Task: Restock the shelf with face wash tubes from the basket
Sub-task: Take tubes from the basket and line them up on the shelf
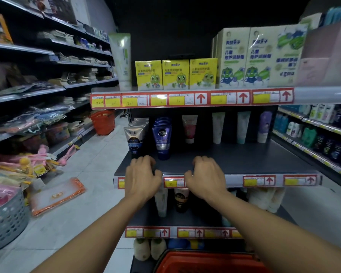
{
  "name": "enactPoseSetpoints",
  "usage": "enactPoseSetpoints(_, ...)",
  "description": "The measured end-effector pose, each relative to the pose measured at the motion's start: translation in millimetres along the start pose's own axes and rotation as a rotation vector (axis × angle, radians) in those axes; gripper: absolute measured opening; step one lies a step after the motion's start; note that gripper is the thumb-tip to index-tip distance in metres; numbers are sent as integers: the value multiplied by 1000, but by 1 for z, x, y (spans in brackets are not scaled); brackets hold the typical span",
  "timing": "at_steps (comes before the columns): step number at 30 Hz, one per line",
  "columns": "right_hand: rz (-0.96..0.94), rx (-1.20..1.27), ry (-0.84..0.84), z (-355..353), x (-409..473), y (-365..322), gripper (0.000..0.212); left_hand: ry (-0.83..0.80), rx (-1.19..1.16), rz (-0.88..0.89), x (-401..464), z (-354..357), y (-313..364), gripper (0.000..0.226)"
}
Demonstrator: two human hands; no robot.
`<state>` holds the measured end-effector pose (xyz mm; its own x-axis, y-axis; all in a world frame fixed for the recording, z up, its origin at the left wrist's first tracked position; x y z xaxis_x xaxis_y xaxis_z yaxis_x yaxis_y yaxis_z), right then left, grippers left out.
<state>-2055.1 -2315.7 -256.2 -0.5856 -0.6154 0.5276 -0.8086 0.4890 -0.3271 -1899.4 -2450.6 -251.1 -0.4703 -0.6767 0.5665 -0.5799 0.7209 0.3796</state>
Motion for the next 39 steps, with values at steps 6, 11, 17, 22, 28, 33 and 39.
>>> enactPoseSetpoints(6, 13, -8, 42, -35, -22, 25, 22, -49, -9, 21, -20, 0, 31, 27)
enactPoseSetpoints(11, 51, -35, 46, -59, -41, 48, 25, -80, -34, 54, -35, 1, 59, 29)
enactPoseSetpoints(17, 102, -33, 42, -80, -62, 77, 30, -108, -57, 82, -50, 5, 94, 27)
enactPoseSetpoints(22, 139, -24, 49, -93, -78, 100, 28, -127, -75, 100, -62, 17, 114, 20)
enactPoseSetpoints(28, 183, -16, 48, -96, -99, 128, 24, -200, -89, 93, -80, 40, 128, 25)
enactPoseSetpoints(33, 210, -34, 17, -84, -114, 150, 28, -248, -88, 92, -97, 59, 131, 19)
enactPoseSetpoints(39, 250, -39, -66, -49, -135, 171, 21, -338, -81, 87, -125, 99, 119, 27)
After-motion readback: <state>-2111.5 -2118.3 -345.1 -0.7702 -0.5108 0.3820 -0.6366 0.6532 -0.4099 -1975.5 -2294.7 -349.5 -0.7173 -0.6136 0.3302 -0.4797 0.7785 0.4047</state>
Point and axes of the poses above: each hand's wrist, its own x-axis towards the middle knuckle, its own z-axis out of the palm, y = z × x, the point moved 8 cm from there along x, towards the middle knuckle, and after that the axes turned 2 degrees about x, right-handed, at the moved point
